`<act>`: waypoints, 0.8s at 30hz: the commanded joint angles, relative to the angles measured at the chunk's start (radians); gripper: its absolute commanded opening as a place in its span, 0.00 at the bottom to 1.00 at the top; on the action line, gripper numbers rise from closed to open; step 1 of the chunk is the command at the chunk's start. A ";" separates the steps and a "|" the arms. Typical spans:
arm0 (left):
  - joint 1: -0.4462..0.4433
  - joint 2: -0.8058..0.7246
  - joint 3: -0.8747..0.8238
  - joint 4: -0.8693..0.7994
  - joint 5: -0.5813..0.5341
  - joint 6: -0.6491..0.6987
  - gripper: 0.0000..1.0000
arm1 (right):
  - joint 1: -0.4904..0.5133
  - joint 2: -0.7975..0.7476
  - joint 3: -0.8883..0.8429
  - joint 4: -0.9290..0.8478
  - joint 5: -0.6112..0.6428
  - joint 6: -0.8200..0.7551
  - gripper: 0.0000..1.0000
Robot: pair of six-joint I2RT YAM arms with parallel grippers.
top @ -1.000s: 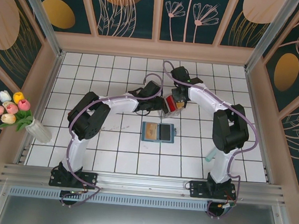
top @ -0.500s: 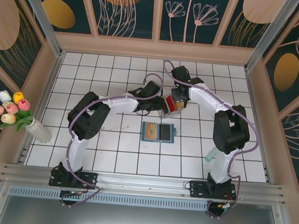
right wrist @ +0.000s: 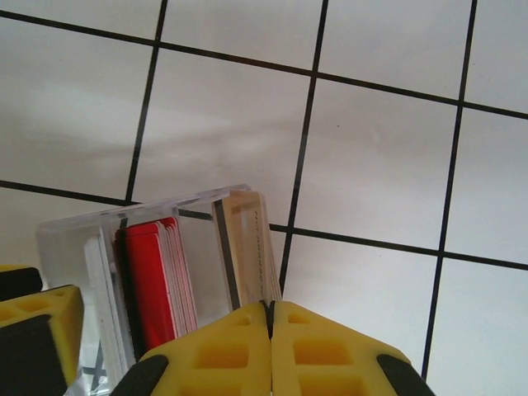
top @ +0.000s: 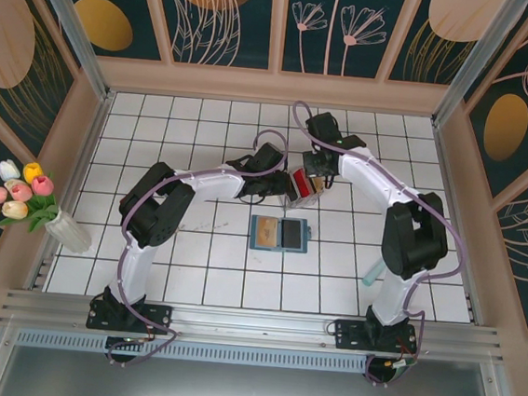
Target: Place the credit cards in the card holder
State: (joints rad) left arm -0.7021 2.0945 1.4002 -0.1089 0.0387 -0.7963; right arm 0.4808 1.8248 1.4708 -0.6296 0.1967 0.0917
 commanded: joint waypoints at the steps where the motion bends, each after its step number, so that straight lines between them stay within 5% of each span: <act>1: 0.017 -0.017 -0.030 -0.120 -0.051 0.023 0.39 | -0.001 -0.048 0.005 -0.012 -0.039 0.043 0.06; 12: 0.017 -0.071 -0.043 -0.064 -0.014 0.037 0.46 | 0.002 -0.125 -0.012 -0.006 -0.129 0.182 0.02; 18: 0.017 -0.102 -0.050 -0.038 0.004 0.034 0.50 | 0.005 -0.131 -0.013 -0.043 -0.116 0.393 0.01; 24: 0.017 -0.125 -0.062 -0.030 0.005 0.023 0.54 | 0.056 -0.122 0.009 -0.117 0.062 0.542 0.00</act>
State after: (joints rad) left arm -0.6918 2.0102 1.3586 -0.1360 0.0429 -0.7780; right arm 0.5098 1.7260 1.4624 -0.6807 0.1631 0.5198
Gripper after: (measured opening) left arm 0.533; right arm 0.053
